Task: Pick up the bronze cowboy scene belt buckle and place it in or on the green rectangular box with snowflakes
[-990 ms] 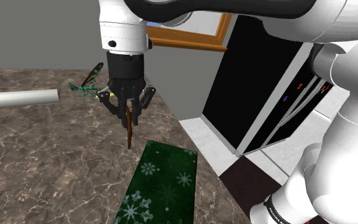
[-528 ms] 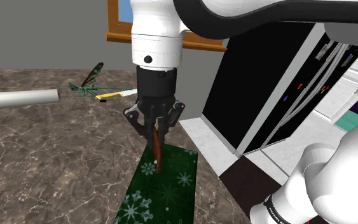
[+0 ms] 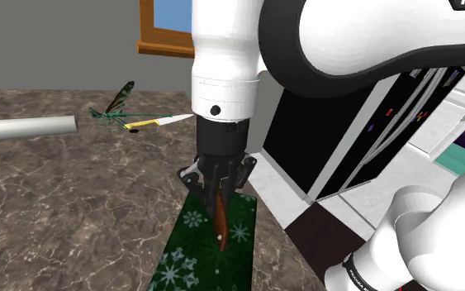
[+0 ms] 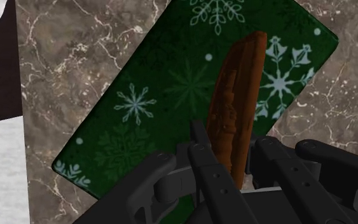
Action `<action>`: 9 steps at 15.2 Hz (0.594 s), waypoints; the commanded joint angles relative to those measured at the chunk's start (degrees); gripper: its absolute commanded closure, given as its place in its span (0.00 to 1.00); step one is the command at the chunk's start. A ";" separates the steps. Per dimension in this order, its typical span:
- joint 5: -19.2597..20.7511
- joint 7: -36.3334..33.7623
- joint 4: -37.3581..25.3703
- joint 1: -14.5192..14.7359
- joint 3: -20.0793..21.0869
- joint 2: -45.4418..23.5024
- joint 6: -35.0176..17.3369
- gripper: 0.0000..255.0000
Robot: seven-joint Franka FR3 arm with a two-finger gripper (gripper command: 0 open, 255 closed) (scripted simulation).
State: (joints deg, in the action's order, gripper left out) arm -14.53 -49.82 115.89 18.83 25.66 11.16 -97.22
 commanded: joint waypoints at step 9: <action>-0.19 0.84 6.81 0.30 0.75 -1.15 -7.89 1.00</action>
State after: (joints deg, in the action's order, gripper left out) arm -14.72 -49.10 122.11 19.13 26.37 10.15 -104.36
